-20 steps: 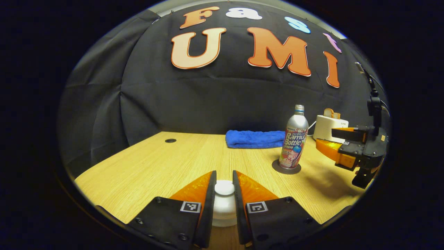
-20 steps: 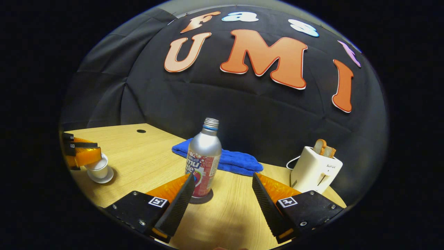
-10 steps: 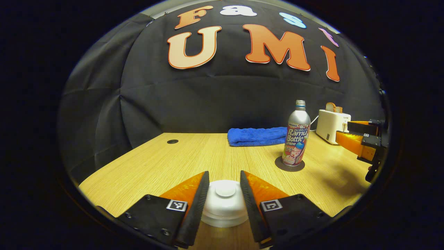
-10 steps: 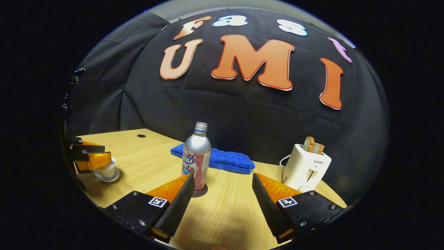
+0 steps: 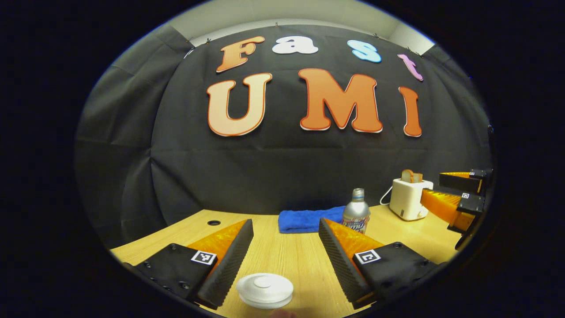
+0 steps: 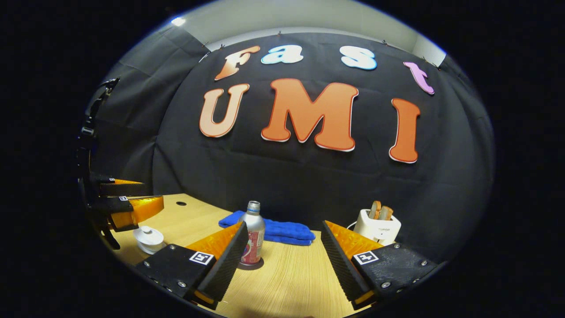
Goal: Open the teacup lid with one hand, grasp the water bottle and pour water into the teacup with the other hand; after pouring, place the water bottle on the coaster and then close the teacup lid.
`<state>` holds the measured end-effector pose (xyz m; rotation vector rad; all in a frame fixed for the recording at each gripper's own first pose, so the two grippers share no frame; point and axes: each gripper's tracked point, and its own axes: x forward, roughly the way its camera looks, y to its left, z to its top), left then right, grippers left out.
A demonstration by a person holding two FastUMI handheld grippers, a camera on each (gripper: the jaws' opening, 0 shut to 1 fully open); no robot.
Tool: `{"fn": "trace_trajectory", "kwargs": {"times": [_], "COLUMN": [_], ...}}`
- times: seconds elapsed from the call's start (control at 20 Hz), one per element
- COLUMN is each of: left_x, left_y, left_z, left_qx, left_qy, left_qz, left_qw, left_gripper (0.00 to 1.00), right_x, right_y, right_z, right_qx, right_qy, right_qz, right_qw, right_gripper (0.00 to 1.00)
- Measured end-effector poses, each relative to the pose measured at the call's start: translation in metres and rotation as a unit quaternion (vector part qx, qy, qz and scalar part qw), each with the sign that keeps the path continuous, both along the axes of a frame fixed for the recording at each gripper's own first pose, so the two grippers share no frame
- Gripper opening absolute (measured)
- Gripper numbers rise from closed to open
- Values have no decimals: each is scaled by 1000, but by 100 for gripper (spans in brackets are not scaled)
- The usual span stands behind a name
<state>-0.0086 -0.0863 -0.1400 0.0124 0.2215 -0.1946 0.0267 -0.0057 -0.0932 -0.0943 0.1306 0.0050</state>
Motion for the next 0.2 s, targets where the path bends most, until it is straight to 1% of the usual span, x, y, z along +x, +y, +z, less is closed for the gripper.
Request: {"fn": "trace_trajectory", "kwargs": {"times": [0.15,0.2], "left_x": [1,1], "left_y": [-8,-9], "left_z": [28,37], "left_qx": [-15,-15], "left_qy": [-22,-31], "left_qz": [-1,0], "left_qw": [1000,999], "left_gripper": [100,93], "right_x": [-6,-8], "right_y": [-1,-2], "right_z": [16,19], "right_qx": [9,14], "right_qy": [-16,-19], "right_qz": [-4,-5], "right_qw": [1000,1000], "right_gripper": [99,99]}}
